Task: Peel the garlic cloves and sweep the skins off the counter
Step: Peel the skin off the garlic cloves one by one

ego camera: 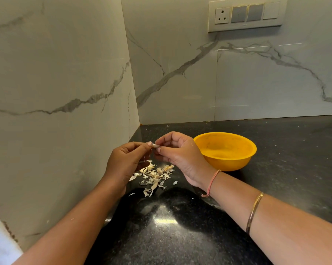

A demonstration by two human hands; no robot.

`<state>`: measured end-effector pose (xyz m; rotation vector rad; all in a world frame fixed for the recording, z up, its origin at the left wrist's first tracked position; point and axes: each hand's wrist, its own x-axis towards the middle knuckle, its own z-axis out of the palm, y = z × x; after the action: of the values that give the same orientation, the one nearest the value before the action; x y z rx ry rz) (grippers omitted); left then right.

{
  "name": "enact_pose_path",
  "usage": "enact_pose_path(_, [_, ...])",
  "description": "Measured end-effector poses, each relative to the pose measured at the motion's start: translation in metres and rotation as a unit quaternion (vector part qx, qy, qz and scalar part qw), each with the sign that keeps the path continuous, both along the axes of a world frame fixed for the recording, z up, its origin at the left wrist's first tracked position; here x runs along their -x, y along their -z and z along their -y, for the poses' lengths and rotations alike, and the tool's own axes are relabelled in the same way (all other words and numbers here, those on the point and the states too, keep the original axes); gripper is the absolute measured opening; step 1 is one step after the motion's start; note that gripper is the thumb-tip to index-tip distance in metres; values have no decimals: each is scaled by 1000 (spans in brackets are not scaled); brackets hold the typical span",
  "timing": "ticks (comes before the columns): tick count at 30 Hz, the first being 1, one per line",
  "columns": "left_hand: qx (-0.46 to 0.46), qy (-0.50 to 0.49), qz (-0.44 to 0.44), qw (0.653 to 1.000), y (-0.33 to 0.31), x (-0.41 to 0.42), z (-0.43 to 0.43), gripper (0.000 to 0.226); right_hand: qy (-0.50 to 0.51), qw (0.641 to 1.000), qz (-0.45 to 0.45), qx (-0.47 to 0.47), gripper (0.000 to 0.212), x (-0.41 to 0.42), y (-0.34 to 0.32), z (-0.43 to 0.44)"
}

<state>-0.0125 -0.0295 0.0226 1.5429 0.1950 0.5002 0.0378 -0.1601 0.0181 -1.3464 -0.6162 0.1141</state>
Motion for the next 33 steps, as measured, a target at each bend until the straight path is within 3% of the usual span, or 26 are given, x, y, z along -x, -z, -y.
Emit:
enact_pose_path(18, [40, 22, 9, 999, 0, -1, -1, 9, 43, 993, 85, 65, 8, 0, 3, -2])
enact_pose_path(24, [22, 17, 11, 1000, 1, -1, 0, 12, 106, 971, 174, 126, 9, -3, 8, -7])
enact_pose_path(29, [-11, 11, 19, 1000, 3, 0, 0, 11, 115, 973, 159, 122, 3, -6, 9, -7])
enact_pose_path(33, [-54, 11, 26, 998, 4, 1, 2, 15, 75, 989, 94, 91, 2, -3, 7, -4])
